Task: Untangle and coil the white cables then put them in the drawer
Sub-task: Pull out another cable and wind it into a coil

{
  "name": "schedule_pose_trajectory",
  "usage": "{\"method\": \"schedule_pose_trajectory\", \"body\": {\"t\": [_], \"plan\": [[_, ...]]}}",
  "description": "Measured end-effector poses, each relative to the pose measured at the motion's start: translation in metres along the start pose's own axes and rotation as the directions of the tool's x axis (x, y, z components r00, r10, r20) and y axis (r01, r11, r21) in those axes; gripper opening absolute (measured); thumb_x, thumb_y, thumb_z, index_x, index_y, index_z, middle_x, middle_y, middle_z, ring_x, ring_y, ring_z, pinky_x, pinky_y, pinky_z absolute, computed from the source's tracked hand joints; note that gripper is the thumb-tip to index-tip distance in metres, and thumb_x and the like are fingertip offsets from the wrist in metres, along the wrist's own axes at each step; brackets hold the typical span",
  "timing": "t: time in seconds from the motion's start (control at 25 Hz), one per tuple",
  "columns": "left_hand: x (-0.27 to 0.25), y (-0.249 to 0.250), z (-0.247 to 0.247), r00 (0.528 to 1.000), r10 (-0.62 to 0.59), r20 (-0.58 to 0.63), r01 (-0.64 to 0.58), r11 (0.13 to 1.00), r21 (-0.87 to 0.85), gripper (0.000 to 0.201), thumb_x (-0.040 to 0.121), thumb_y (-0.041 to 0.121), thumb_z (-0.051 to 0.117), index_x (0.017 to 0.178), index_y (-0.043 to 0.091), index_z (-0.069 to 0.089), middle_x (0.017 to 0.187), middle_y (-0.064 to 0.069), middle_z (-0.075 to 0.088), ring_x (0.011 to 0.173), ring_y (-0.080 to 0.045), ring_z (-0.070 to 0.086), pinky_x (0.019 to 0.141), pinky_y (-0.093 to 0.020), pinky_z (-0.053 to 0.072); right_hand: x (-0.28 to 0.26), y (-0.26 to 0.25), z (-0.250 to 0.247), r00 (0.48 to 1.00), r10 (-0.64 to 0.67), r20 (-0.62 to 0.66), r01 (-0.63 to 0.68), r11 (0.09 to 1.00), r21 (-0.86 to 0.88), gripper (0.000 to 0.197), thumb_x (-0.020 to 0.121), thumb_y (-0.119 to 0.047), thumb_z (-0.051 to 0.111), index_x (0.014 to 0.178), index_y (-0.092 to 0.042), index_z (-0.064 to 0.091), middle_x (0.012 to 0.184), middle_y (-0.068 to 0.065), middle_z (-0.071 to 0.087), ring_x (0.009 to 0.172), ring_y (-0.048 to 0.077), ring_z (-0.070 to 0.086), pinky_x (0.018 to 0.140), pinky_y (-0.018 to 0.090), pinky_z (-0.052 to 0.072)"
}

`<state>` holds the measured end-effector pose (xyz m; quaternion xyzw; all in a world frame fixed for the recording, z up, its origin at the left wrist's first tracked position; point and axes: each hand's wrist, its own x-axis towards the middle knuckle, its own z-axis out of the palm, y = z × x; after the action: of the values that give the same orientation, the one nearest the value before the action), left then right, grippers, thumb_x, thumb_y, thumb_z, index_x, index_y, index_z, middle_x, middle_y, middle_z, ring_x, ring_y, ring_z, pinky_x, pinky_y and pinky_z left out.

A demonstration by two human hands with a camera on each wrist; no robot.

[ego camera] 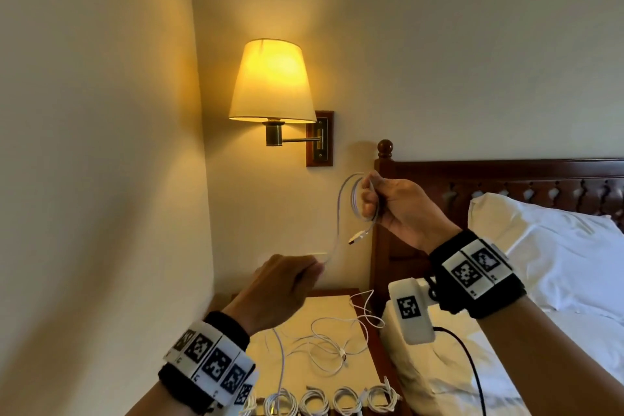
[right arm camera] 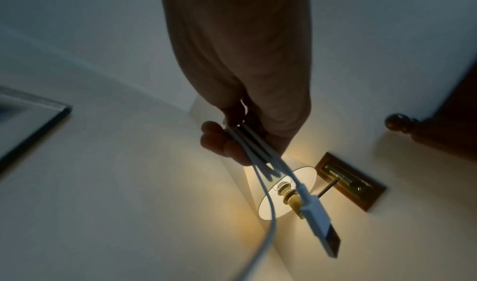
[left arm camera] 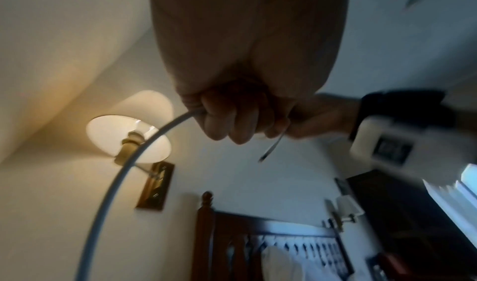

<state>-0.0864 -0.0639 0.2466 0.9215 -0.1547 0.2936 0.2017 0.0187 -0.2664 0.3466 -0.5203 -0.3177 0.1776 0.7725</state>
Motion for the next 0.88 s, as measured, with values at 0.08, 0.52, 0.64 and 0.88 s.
{"method": "schedule_pose_trajectory", "body": {"t": [0.08,0.52,0.64,0.88], "plan": [[0.012,0.032,-0.011,0.994,0.09,0.065,-0.094,0.993,0.065,0.042,0.099,0.05,0.032,0.071,0.021,0.044,0.057,0.001,0.048,0.051,-0.017,0.045,0.053,-0.037,0.038,-0.001,0.012,0.011,0.999,-0.046,0.027,0.05,0.979,-0.197,0.032,0.105,-0.027,0.036,0.09,-0.008,0.057,0.066,0.003,0.053,0.057,0.012,0.053,0.059,0.022,0.051],[-0.006,0.021,0.007,0.971,0.043,-0.234,-0.013,0.992,0.129,0.035,0.098,0.048,0.036,0.083,0.023,0.056,0.058,0.011,0.044,0.054,-0.015,0.044,0.05,-0.033,0.043,-0.044,0.089,0.024,0.986,0.142,0.086,-0.11,0.947,-0.302,0.035,0.102,-0.027,0.043,0.082,-0.006,0.063,0.061,0.004,0.052,0.052,0.011,0.048,0.056,0.023,0.044],[-0.02,0.015,0.023,0.972,-0.026,-0.232,0.058,0.99,0.132,0.034,0.098,0.05,0.035,0.078,0.027,0.049,0.059,0.009,0.044,0.056,-0.018,0.045,0.051,-0.033,0.043,-0.052,0.111,0.024,0.982,0.184,0.046,-0.173,0.968,-0.182,0.036,0.103,-0.027,0.041,0.079,-0.008,0.062,0.058,0.001,0.049,0.05,0.01,0.045,0.055,0.022,0.042],[-0.022,-0.004,0.026,0.941,-0.217,-0.26,0.206,0.976,-0.068,0.06,0.082,0.069,0.052,0.055,0.018,0.037,0.046,0.003,0.032,0.05,-0.014,0.031,0.049,-0.032,0.03,-0.059,0.116,0.022,0.956,0.28,0.084,-0.28,0.96,-0.022,0.037,0.105,-0.027,0.034,0.086,-0.005,0.058,0.051,-0.004,0.04,0.046,0.008,0.035,0.051,0.019,0.034]]}}
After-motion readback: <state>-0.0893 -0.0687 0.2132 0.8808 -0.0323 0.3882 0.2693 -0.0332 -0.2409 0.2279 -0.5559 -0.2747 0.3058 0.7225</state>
